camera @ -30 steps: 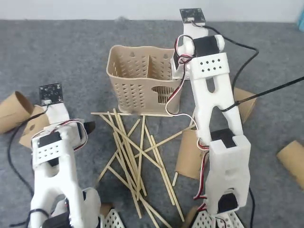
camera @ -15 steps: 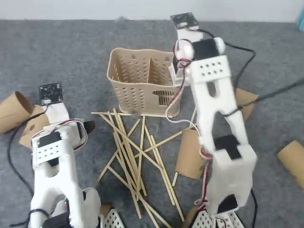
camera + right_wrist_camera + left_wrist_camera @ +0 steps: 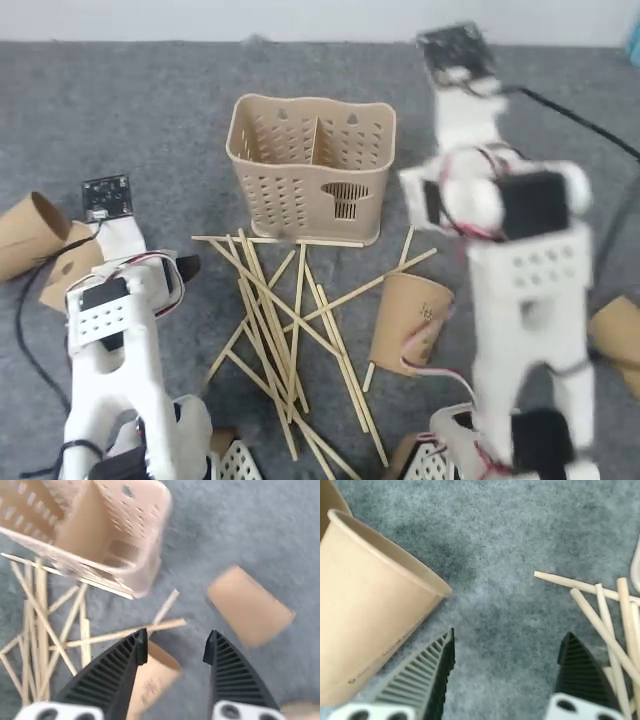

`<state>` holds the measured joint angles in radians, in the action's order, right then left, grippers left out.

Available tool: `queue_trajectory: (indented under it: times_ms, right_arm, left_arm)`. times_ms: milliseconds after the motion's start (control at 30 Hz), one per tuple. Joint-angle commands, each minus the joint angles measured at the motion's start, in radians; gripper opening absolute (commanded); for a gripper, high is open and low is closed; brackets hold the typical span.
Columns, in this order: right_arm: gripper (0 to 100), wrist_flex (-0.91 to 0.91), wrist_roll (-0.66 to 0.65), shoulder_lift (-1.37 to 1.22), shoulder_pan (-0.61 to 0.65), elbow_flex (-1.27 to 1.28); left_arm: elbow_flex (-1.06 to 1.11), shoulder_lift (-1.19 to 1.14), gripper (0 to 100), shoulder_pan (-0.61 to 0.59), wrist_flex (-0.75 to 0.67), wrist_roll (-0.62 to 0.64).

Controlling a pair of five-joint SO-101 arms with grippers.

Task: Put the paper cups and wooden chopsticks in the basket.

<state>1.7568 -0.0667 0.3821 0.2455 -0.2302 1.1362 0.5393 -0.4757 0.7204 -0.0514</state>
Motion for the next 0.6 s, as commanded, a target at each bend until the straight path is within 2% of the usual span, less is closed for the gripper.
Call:
queue_trajectory:
  times_ms: [0,133,233,567]
  right_arm:
    - [18.8,0.041,-0.049,0.163,-0.160,0.150]
    - [18.8,0.036,-0.123,0.219,-0.360,0.310]
    - [18.8,-0.007,-0.181,0.197,-0.449,0.422]
    - [18.8,-0.315,-0.192,0.064,-0.483,0.589]
  left_arm:
    - [0.005,0.026,32,0.000,-0.021,0.008]
    - [0.010,0.029,32,0.000,-0.021,-0.018]
    - [0.010,0.029,32,0.000,-0.021,-0.020]
    - [0.012,0.029,32,0.000,-0.018,-0.020]
